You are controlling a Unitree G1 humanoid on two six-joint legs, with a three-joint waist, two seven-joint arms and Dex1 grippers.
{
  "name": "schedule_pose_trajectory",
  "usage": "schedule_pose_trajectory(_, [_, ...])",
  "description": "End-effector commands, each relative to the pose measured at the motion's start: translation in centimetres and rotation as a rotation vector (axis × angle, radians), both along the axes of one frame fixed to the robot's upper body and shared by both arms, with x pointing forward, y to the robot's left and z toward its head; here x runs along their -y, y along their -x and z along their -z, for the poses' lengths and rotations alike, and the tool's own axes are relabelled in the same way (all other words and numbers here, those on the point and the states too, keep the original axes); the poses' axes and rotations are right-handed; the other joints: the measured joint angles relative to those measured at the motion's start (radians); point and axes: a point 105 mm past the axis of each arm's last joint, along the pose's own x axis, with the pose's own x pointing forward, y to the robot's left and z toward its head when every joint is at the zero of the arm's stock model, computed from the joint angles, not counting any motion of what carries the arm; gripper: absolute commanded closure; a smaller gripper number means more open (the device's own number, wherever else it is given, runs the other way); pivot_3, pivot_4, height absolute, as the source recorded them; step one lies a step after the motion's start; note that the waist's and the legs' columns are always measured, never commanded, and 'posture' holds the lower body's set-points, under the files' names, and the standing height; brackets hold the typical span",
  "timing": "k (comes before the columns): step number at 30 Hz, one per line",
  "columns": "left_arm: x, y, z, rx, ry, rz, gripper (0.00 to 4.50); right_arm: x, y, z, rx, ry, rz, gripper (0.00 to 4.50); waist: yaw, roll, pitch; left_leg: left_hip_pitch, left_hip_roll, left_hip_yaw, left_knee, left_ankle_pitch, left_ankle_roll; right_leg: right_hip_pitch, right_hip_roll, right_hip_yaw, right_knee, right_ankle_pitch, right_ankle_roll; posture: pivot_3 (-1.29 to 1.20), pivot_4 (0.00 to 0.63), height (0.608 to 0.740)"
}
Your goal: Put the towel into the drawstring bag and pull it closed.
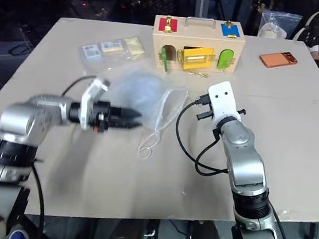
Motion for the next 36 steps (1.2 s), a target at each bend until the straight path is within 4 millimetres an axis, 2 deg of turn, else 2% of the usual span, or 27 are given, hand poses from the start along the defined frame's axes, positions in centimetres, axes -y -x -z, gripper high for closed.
schedule_pose_trajectory(1, [1.2, 0.3, 0.6, 0.072, -0.026, -0.028, 1.91, 0.0, 0.2, -1.1, 0.043, -0.021, -0.020, 4.50, 0.009, 0.000, 0.000, 0.000, 0.000, -0.001, 0.001, 0.000, 0.000, 0.001, 0.000, -0.001, 0.000, 0.000, 0.000, 0.00, 0.150, 0.740])
schedule_pose_trajectory(7, [2.2, -0.8, 3.1, 0.091, -0.047, -0.113, 1.91, 0.4, 0.2, -0.8, 0.037, -0.015, -0.022, 4.50, 0.006, 0.000, 0.000, 0.003, 0.000, -0.002, 0.005, 0.000, 0.001, 0.006, 0.001, -0.003, -0.001, 0.001, -0.001, 0.00, 0.150, 0.740])
schedule_pose_trajectory(10, [2.9, -1.4, 3.8, 0.140, -0.076, -0.126, 2.67, 0.4, 0.4, -0.9, 0.037, -0.018, -0.017, 4.50, 0.003, 0.000, 0.000, 0.003, 0.000, -0.001, 0.005, 0.000, 0.000, 0.006, 0.002, -0.003, 0.000, 0.001, -0.001, 0.00, 0.150, 0.740])
schedule_pose_trajectory(14, [3.5, -2.0, 4.0, 0.183, -0.080, -0.173, 4.26, 0.4, 0.6, -0.8, 0.040, -0.021, -0.011, 4.50, 0.003, 0.000, 0.000, 0.002, 0.000, -0.001, 0.004, 0.000, 0.000, 0.005, 0.002, -0.003, -0.001, 0.001, -0.001, 0.00, 0.150, 0.740])
schedule_pose_trajectory(15, [3.5, -1.9, 4.2, 0.198, -0.094, -0.171, 4.44, 0.4, 0.6, -0.9, 0.040, -0.023, -0.009, 4.50, 0.003, 0.000, 0.000, 0.002, 0.000, -0.001, 0.004, 0.000, 0.000, 0.005, 0.002, -0.003, -0.001, 0.001, -0.001, 0.00, 0.150, 0.740])
schedule_pose_trajectory(19, [3.5, -2.7, 4.2, 0.279, -0.122, -0.221, 4.44, 0.5, 0.7, -1.1, 0.055, -0.030, -0.002, 4.50, 0.003, 0.000, 0.000, 0.003, 0.000, 0.000, 0.004, 0.000, 0.001, 0.005, 0.002, -0.003, -0.001, 0.001, -0.001, 0.00, 0.150, 0.740])
schedule_pose_trajectory(22, [2.2, -4.4, 2.3, 0.419, -0.133, -0.351, 4.44, 1.1, 0.5, -2.8, 0.128, -0.055, 0.024, 4.50, 0.005, 0.000, 0.000, 0.002, 0.000, -0.001, 0.004, 0.000, 0.001, 0.005, 0.002, -0.003, -0.001, 0.001, -0.001, 0.00, 0.150, 0.740])
schedule_pose_trajectory(25, [-1.0, -6.5, -0.3, 0.614, -0.205, -0.563, 4.44, 2.3, 0.3, -5.8, 0.261, -0.065, 0.076, 4.50, 0.005, 0.000, 0.000, 0.002, 0.000, -0.001, 0.004, 0.000, 0.001, 0.005, 0.002, -0.003, -0.001, 0.001, -0.001, 0.00, 0.150, 0.740])
schedule_pose_trajectory(27, [-4.8, -8.3, -4.1, 0.820, -0.266, -0.804, 4.44, 3.0, 0.4, -9.0, 0.374, -0.085, 0.092, 4.50, 0.005, 0.000, 0.000, 0.002, 0.000, -0.001, 0.004, 0.000, 0.001, 0.005, 0.002, -0.004, -0.001, 0.001, -0.001, 0.00, 0.150, 0.740])
schedule_pose_trajectory(30, [-10.1, -9.5, -8.7, 1.005, -0.331, -1.111, 4.44, 3.9, 0.8, -13.3, 0.520, -0.093, 0.107, 4.50, 0.004, 0.000, 0.000, 0.002, 0.000, -0.001, 0.004, 0.000, 0.001, 0.004, 0.002, -0.004, -0.001, 0.001, -0.001, 0.00, 0.150, 0.740])
schedule_pose_trajectory(34, [-13.7, -10.8, -12.7, 1.090, -0.325, -1.330, 4.44, 5.2, 1.0, -16.8, 0.645, -0.070, 0.161, 4.50, 0.011, 0.000, 0.000, 0.001, 0.000, -0.001, 0.004, 0.000, 0.000, 0.004, 0.002, -0.006, -0.001, 0.001, -0.001, 0.00, 0.150, 0.740])
schedule_pose_trajectory(36, [-14.9, -11.3, -14.2, 1.107, -0.311, -1.409, 4.44, 6.2, 0.9, -17.8, 0.681, -0.062, 0.215, 4.50, 0.016, -0.001, 0.000, 0.000, -0.001, -0.002, 0.004, 0.000, 0.000, 0.004, 0.001, -0.007, -0.002, 0.001, -0.001, 0.00, 0.150, 0.740])
